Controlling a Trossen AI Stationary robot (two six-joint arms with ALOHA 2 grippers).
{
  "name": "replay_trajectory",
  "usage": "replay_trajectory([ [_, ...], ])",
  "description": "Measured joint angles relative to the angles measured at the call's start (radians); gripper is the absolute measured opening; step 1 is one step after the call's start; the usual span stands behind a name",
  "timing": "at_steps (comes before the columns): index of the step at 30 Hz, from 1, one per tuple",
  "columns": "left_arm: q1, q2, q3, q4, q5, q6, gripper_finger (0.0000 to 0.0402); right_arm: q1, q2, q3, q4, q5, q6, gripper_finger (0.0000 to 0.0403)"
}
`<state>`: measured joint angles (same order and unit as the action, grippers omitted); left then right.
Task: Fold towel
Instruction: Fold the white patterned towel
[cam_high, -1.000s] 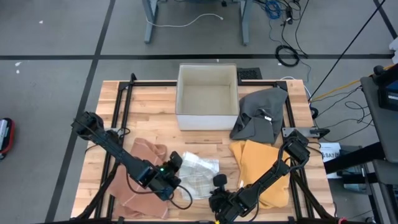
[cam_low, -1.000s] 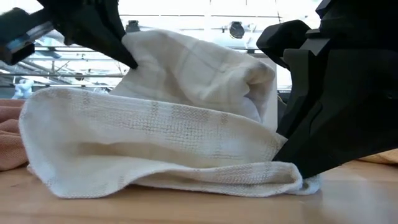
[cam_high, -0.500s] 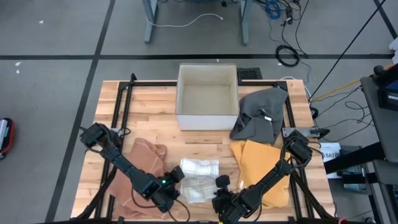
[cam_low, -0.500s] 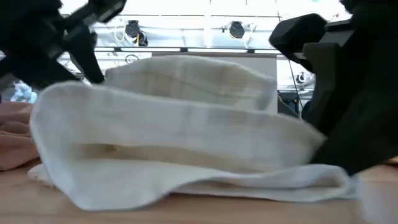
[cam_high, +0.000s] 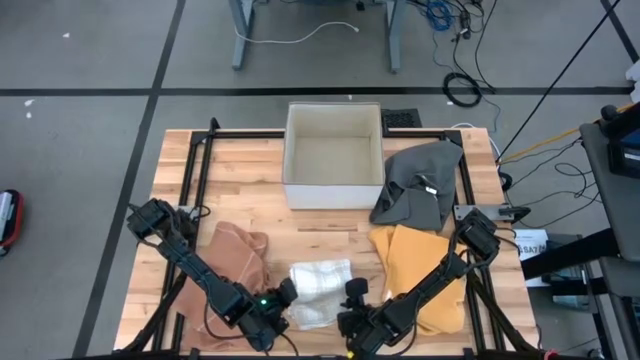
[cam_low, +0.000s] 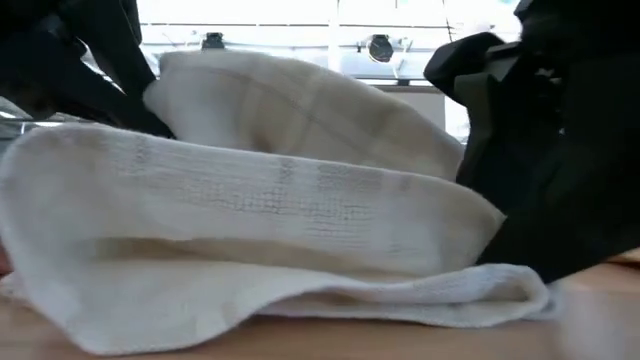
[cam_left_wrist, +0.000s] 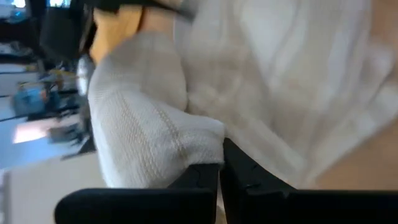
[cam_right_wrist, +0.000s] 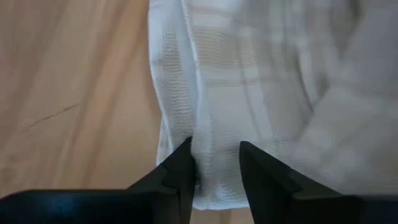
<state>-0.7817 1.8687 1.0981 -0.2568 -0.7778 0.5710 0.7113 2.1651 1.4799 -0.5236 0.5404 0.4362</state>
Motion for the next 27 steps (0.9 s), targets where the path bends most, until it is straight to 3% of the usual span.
replay_trajectory([
  [12, 0.018, 0.011, 0.001, 0.026, 0.212, -0.076, 0.0003, -0.077, 0.000, 0.000, 0.000, 0.003, -0.053, 0.0099],
  [17, 0.014, 0.062, 0.001, 0.009, 0.224, -0.095, 0.0003, -0.058, -0.011, 0.000, 0.002, 0.011, -0.109, 0.0107],
  [24, 0.014, 0.095, 0.005, 0.023, 0.245, -0.096, 0.0003, -0.018, -0.100, 0.000, -0.048, 0.004, -0.108, 0.0152],
  [27, 0.014, 0.096, 0.004, 0.029, 0.247, -0.093, 0.0003, 0.002, -0.155, 0.001, -0.053, 0.054, -0.089, 0.0161],
])
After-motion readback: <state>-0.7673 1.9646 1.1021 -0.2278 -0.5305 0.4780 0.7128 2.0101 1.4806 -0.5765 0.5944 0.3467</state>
